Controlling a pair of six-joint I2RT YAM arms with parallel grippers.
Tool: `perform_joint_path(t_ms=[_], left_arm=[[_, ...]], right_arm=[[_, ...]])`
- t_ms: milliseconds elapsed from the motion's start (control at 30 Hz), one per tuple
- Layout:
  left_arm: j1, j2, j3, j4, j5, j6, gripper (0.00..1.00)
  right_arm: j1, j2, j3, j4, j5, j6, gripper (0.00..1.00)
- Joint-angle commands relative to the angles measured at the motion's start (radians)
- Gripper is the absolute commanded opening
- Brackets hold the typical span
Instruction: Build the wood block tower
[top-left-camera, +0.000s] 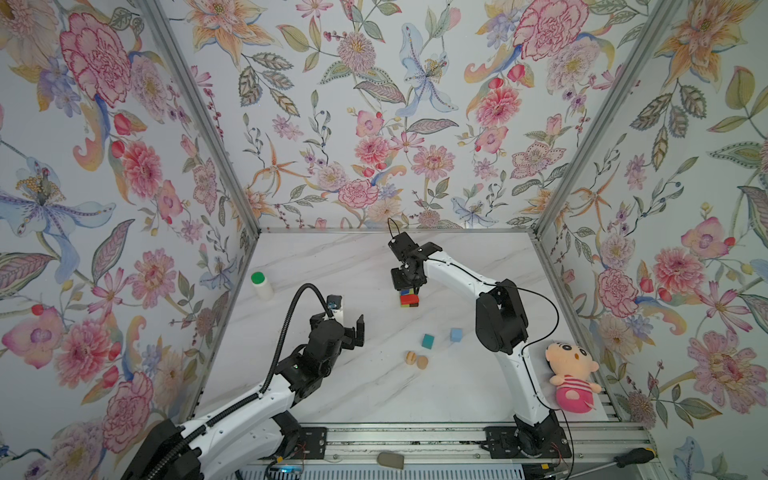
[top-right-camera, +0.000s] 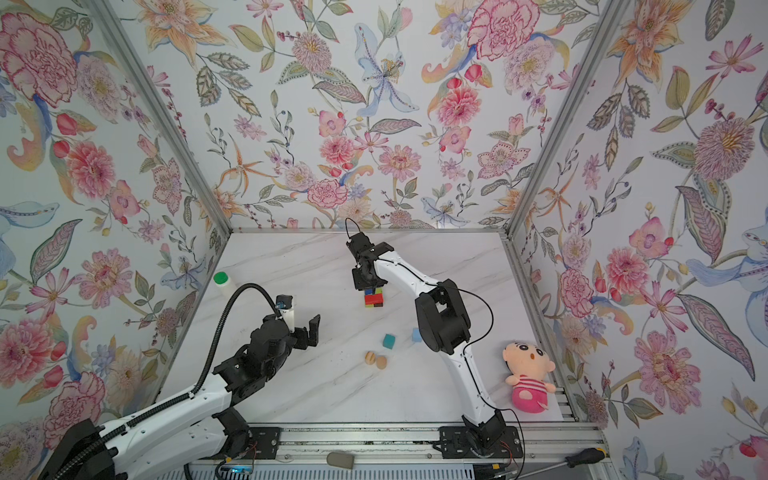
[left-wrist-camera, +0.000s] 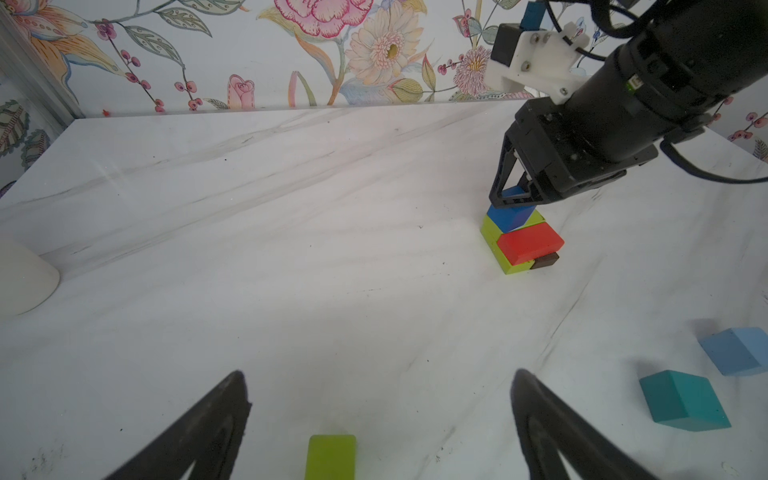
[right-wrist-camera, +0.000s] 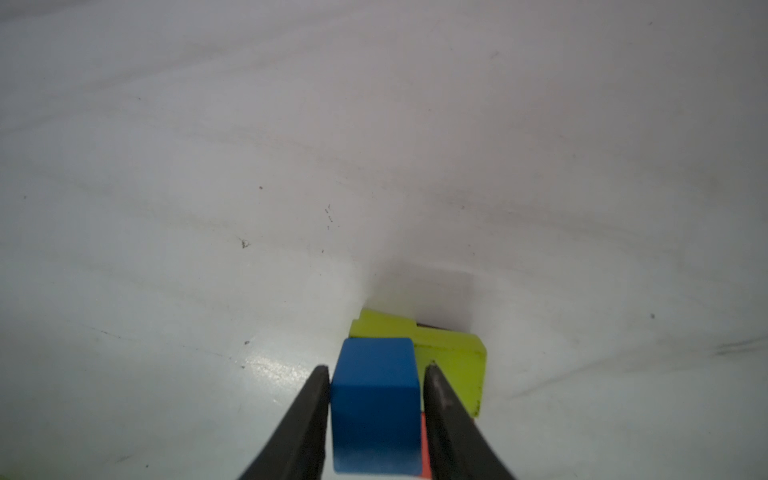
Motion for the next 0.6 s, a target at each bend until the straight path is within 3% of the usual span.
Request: perform_joint_path(t_ms=[0, 200, 567], left_arm=[[0.016, 0.006, -0.002, 0.000, 0.006, 0.014, 0.99], [0.016, 0.012, 0.007, 0.000, 0.007, 0.017, 0.99], [0.017, -0.008, 0.041, -0.029, 0.011, 0.033, 0.99]], right_arm=[[-0.002, -0.002, -0.017, -0.030, 0.014, 0.004, 0.47], [-0.002, -0.023, -0.011, -0.028, 0.009, -0.002, 0.61], [-0.002, -0.121, -0.026, -0.026, 0.032, -0.012, 0.69]])
